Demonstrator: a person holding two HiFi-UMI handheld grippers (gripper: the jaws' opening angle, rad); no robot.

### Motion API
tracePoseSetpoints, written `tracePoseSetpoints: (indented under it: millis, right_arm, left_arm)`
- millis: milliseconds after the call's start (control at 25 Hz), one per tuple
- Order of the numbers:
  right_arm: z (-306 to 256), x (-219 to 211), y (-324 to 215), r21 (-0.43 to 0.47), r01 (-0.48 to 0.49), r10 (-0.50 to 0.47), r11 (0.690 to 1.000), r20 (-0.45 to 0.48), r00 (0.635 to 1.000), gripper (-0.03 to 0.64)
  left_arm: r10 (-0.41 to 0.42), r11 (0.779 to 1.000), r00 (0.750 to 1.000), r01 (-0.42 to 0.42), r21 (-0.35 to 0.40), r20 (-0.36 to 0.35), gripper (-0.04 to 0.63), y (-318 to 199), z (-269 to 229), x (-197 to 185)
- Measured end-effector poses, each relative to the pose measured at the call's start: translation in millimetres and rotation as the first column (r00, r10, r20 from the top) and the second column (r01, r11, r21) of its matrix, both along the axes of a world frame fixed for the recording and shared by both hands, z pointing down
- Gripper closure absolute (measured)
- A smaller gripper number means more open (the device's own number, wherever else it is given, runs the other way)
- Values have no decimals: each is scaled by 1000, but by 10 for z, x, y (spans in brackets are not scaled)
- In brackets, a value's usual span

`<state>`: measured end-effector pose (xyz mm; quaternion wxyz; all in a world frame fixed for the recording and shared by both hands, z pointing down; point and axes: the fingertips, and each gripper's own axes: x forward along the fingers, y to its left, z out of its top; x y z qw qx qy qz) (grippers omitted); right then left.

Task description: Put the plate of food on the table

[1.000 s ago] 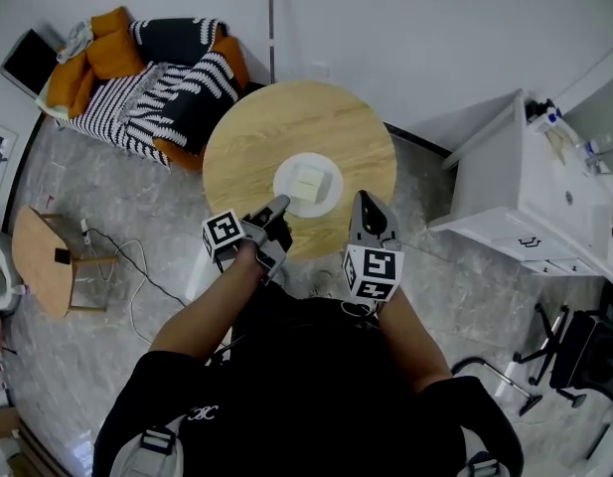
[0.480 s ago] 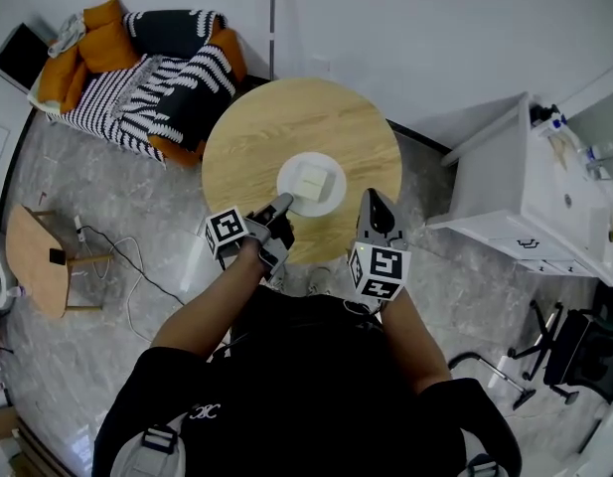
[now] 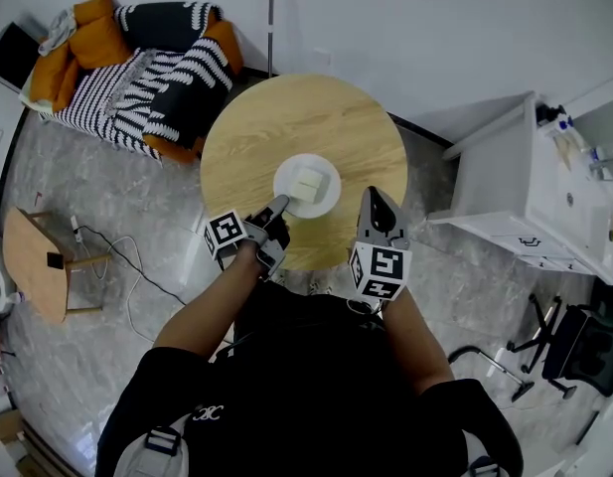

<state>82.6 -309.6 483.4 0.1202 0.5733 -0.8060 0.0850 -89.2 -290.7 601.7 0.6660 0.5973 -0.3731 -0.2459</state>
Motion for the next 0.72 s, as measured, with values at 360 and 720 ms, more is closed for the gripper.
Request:
tracePoseSetpoints:
  millis: [360,720]
  right_arm:
    - [122,129,-92,-42,-24,23,999,-30,999,612]
    - [197,268,-194,-64,-41,38,997,-43,998,612]
  left_arm:
    - [8,1000,999,-8,3,-43,573,-184,278,-56]
    - [46,999,999,-46,-10,-24,574,-371,454,61]
